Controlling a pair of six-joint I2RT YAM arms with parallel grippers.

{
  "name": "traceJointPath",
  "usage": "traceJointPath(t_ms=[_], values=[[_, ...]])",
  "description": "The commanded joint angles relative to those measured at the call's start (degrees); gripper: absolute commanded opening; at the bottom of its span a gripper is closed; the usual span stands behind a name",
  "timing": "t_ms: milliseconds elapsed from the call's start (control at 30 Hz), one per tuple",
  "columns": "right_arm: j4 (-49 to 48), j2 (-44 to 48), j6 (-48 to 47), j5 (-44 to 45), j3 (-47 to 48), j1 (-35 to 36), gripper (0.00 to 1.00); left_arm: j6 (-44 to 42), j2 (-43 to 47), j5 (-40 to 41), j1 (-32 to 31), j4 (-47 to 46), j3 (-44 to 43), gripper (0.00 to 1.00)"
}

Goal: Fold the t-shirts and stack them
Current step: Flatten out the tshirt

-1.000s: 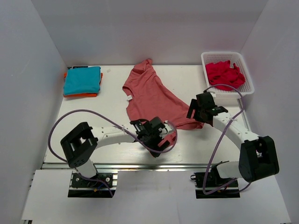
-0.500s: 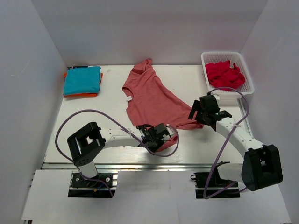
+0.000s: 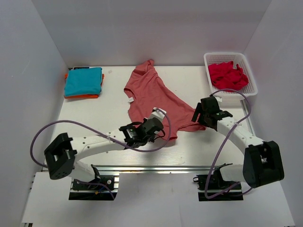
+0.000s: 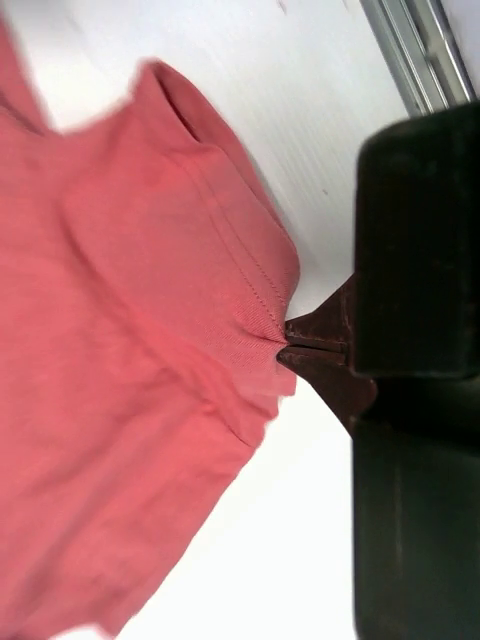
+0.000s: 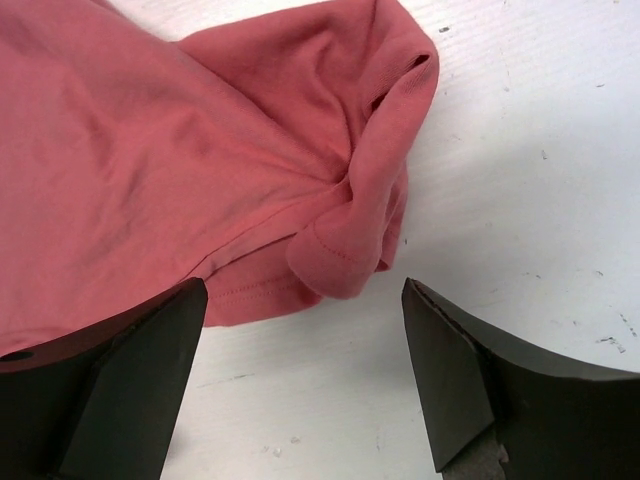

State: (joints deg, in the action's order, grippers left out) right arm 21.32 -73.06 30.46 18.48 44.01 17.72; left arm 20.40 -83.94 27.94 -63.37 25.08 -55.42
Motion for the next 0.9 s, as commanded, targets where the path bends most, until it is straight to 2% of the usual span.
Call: traceJointPath(t_ms=[0, 167, 267, 367, 400, 500, 667, 800, 867], values=[[-0.31, -2.96, 1.45, 2.35, 2.75, 0.04, 0.84, -0.28, 4.14, 3.87, 0.01, -2.93, 0.93, 0.0], [1.7, -6.57, 0.92, 3.4, 6.35, 0.3, 0.79, 0.16, 4.84, 6.41, 0.53, -0.92, 0.93, 0.0], [1.97, -5.43, -3.99, 3.05, 7.14, 0.57, 0.79, 0.69, 4.84, 8.52, 1.06, -0.38, 0.4, 0.0], [-2.75, -0.69, -7.16, -1.59, 3.47, 0.83, 0.81, 0.17, 5.98, 13.17, 1.59, -0.99, 0.4, 0.0], [-4.52, 1.75, -7.69, -4.48, 2.84, 0.66, 0.81, 0.16, 6.68, 18.41, 2.2, -1.0, -0.12, 0.0], [-4.19, 1.96, -7.69, -3.99, 2.04, 0.65, 0.81, -1.32, 7.3, 24.24, 3.25, -0.47, -1.44, 0.0], [1.96, -5.33, -4.37, 1.03, 5.64, 0.39, 0.81, -5.37, 10.64, 23.38, 4.31, -7.14, -0.04, 0.0], [6.97, -12.01, -2.07, 3.05, 8.89, 0.48, 0.81, -5.99, 11.95, 20.92, 4.31, -8.21, 1.28, 0.0], [8.03, -13.95, -1.63, 3.49, 8.99, 0.3, 0.75, -5.99, 11.96, 20.92, 4.31, -8.73, 1.28, 0.0]])
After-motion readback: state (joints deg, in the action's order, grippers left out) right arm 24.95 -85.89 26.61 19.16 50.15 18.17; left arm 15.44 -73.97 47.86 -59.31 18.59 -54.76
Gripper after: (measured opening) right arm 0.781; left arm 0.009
